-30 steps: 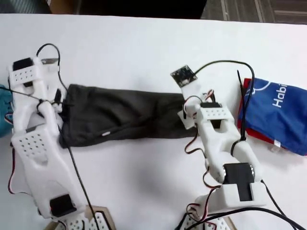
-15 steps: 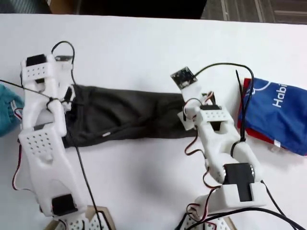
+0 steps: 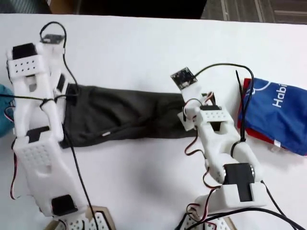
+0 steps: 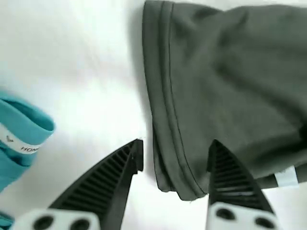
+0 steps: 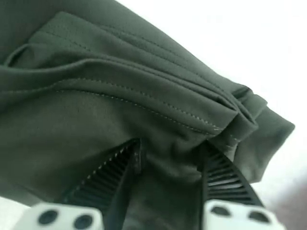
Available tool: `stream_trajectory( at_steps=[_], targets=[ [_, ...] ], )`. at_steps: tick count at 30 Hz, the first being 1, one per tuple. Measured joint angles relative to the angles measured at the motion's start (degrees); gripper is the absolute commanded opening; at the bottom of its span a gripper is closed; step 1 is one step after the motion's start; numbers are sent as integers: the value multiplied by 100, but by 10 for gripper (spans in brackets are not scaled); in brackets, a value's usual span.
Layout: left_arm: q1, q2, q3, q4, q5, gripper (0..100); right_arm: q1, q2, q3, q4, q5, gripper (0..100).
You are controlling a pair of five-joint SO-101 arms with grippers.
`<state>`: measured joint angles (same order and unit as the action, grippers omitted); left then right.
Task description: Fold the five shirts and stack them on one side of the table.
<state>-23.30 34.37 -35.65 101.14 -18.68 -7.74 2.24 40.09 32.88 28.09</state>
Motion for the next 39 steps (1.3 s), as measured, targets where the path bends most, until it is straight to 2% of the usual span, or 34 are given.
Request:
stream_trajectory(
  at_steps=[4,11,17,25,35,37,39],
  targets=[
    [0,237,185,-26,0,241,0,0,0,0,0,181],
    [0,1143,185,-615,-62,243,0,0,0,0,0,181],
    [0,1363,185,-879,-273,243,0,0,0,0,0,181],
    [-316,1530,-53,-862,-484,243,0,0,0,0,0,181],
    [-343,2418,-1354,-44,-695,239,0,0,0,0,0,180],
    [-255,2549,-1424,-9,-695,203,0,0,0,0,0,180],
    [-176,2611,-1433,0,-695,118,26,-35,9,0,0,180]
  ],
)
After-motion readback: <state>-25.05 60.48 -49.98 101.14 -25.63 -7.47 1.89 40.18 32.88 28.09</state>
